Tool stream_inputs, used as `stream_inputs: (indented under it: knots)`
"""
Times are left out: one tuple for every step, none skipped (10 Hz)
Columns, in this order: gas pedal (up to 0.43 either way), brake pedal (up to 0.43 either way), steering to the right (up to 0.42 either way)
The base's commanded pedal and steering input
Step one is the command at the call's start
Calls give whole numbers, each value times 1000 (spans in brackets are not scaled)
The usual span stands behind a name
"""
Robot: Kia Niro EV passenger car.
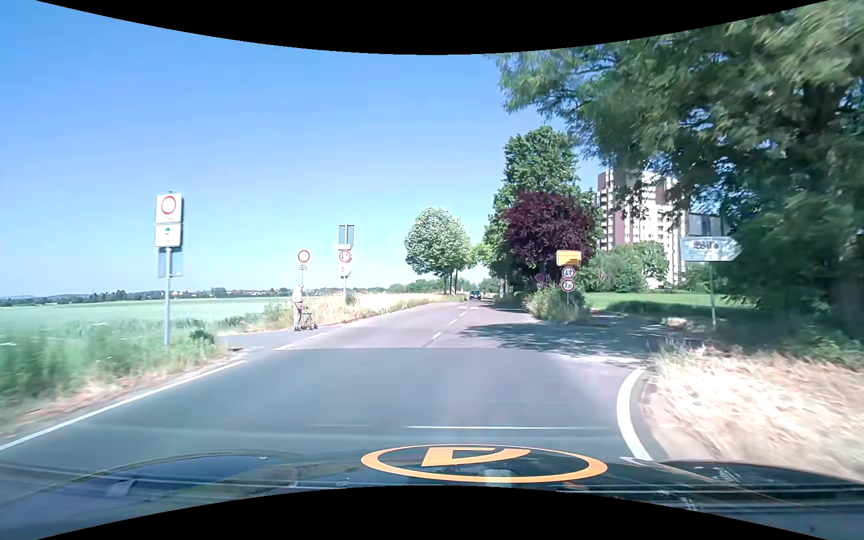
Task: Follow the waypoints while adhering to traffic rules and regulations
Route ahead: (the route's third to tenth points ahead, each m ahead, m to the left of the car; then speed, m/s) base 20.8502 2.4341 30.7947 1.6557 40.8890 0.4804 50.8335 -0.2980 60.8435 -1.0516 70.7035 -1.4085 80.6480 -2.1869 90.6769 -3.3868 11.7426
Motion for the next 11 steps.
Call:
stream_inputs:
  knots:
    - [79,0,33]
    - [79,0,33]
    - [79,0,32]
    - [87,0,31]
    - [87,0,29]
    - [87,0,28]
    - [87,0,23]
    - [87,0,18]
    - [79,0,12]
    - [59,0,10]
    - [0,0,11]
